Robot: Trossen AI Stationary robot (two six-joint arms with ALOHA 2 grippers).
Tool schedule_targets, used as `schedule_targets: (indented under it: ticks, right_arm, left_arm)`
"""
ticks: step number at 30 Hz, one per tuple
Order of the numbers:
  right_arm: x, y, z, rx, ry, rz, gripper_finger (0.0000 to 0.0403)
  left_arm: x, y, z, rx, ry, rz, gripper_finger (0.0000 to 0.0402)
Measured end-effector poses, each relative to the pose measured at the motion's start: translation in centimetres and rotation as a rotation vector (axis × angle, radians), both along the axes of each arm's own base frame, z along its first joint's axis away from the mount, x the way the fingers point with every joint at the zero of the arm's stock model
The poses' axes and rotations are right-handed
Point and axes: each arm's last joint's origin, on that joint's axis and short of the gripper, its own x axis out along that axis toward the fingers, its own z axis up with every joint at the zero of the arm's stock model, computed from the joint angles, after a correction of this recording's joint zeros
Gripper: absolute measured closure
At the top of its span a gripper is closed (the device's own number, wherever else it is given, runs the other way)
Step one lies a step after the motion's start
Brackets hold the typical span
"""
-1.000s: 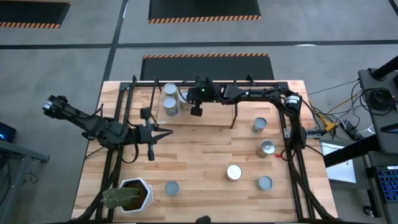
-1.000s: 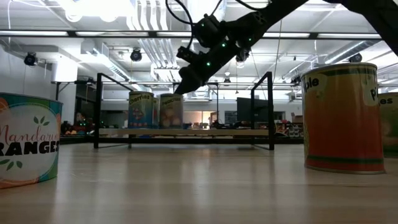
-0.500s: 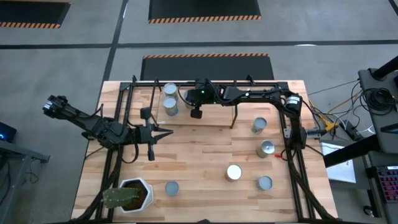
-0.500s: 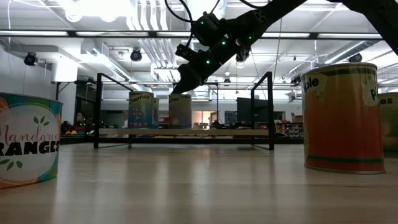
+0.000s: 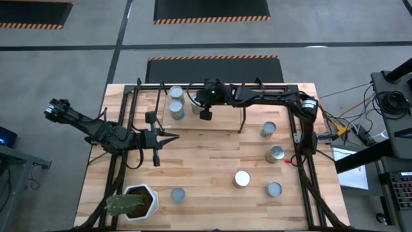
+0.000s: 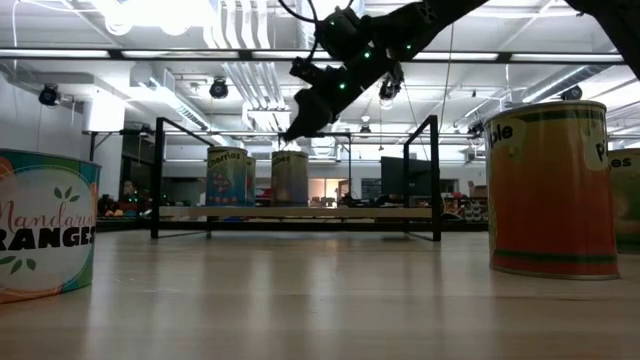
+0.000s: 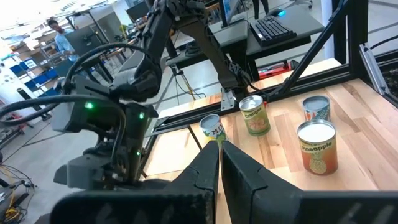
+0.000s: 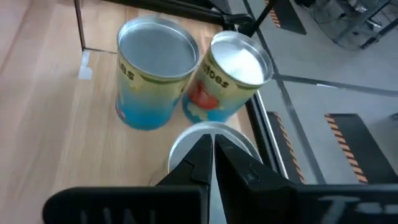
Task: Pick and place cans onto a shelf
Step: Put the canned peaches on the shelf
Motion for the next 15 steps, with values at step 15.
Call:
schedule_targets:
  ticks: [15]
  right_arm:
    - [-1.2,0.0,-1.9,0.080,0.189,0.052,0.0394]
  left_arm:
    - [0.0,0.0,0.0,0.003,0.000,0.000,0.0402]
